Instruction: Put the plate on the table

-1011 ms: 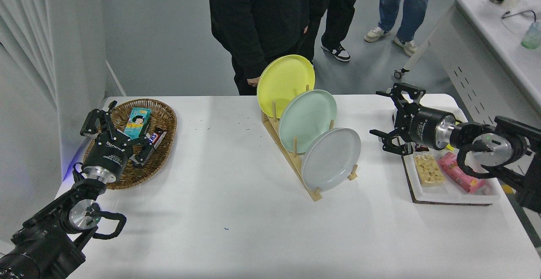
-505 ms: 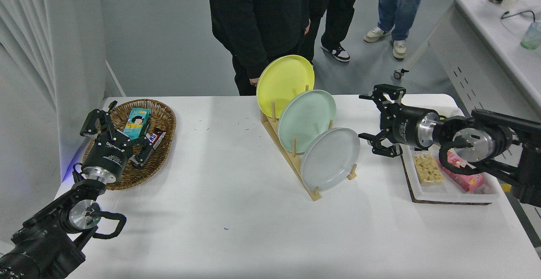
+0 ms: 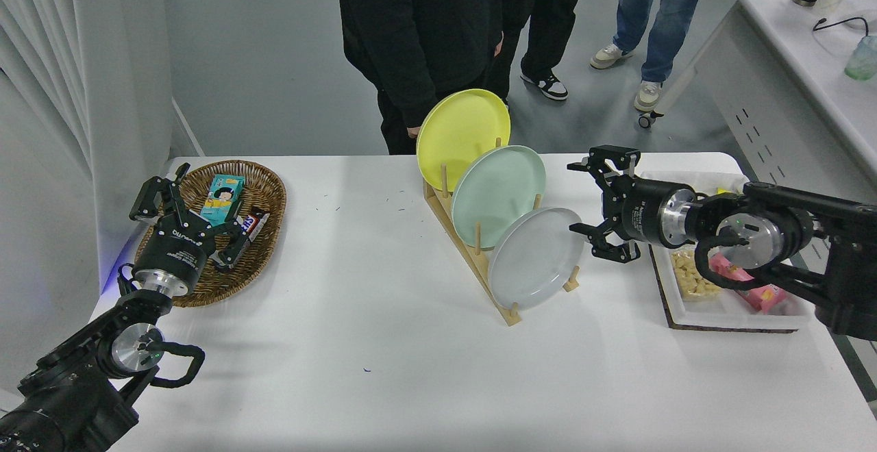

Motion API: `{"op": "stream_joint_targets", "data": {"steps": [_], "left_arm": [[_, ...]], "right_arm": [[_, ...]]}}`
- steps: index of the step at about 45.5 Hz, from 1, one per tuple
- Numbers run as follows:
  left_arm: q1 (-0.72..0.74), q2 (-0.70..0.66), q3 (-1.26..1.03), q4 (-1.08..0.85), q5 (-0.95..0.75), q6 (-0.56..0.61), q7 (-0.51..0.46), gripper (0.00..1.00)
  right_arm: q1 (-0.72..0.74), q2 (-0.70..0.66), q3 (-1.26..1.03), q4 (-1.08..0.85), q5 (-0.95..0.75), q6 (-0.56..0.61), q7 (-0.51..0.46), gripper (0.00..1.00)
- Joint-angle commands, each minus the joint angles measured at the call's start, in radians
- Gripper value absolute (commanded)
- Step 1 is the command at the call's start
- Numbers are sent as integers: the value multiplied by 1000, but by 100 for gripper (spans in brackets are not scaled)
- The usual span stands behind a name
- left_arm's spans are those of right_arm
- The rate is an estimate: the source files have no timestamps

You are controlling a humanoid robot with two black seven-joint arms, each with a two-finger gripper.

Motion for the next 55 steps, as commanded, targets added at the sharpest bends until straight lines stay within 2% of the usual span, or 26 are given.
{"op": "stream_joint_targets", "data": {"steps": [1,10,17,27,55], "left_arm": [[0,0,0,-1,0,0,0,98],[0,0,0,-1,0,0,0,98],[0,0,0,1,0,0,0,98],[0,1,0,-1,0,0,0,98],[0,0,-1,1,0,-2,0,98]], "right_arm": [[-7,34,-2,-4,-8,-41,0,84],[-5,40,-1,-16,-8,-45,0,84],[-5,63,-2,-51,-10,-48,0,79],[-2,66,-18,-59,-10,-58,0,78],[2,117,-25,-82,-8,-58,0,64]]}}
